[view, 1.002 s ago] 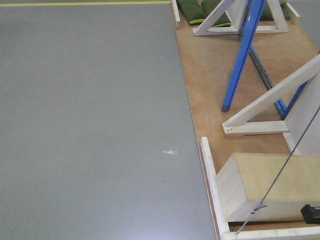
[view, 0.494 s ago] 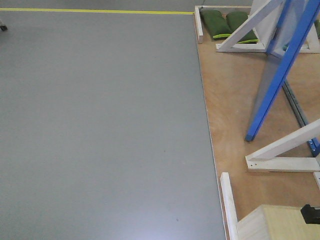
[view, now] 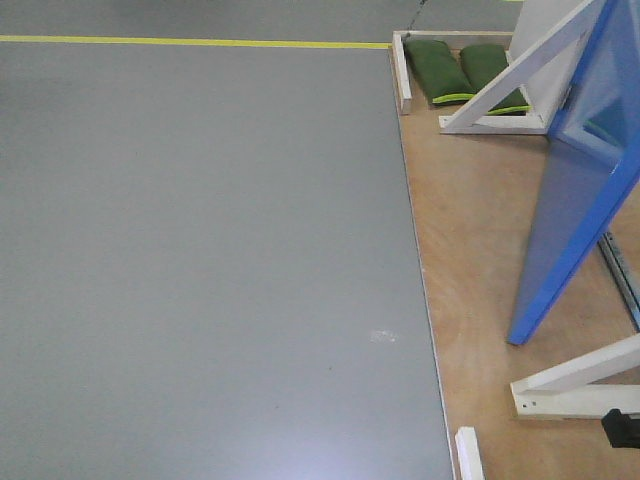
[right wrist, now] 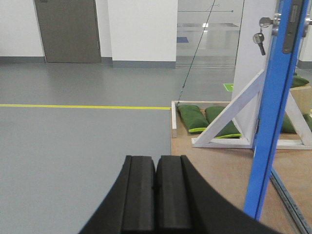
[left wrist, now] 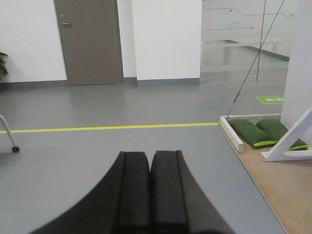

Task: Move to blue door and open it

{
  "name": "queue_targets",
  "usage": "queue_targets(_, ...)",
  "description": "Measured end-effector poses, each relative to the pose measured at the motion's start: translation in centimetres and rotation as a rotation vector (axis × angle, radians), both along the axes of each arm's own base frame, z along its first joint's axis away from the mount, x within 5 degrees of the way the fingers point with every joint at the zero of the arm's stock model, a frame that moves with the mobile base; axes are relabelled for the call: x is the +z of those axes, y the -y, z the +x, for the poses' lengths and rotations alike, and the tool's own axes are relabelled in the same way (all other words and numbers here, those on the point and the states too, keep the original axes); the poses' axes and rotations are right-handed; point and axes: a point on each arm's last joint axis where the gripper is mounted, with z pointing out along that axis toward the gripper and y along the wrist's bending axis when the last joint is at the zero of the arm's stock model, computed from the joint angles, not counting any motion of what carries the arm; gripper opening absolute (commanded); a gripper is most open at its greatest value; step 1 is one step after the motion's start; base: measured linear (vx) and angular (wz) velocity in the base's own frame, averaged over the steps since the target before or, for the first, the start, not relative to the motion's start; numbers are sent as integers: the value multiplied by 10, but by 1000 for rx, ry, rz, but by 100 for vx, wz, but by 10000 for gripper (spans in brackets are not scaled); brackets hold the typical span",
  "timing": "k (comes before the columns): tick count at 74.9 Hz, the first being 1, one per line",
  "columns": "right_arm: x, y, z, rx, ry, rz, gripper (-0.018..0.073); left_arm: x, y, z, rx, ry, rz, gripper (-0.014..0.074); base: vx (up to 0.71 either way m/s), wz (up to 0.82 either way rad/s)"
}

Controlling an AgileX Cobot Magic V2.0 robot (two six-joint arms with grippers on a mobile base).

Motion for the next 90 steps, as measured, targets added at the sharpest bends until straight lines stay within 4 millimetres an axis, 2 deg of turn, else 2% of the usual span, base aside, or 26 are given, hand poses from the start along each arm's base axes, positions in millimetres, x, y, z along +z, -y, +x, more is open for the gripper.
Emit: queue_targets(90,0,0,0,0,0,0,-1,0,0,0,0,0,0,69,33,-3)
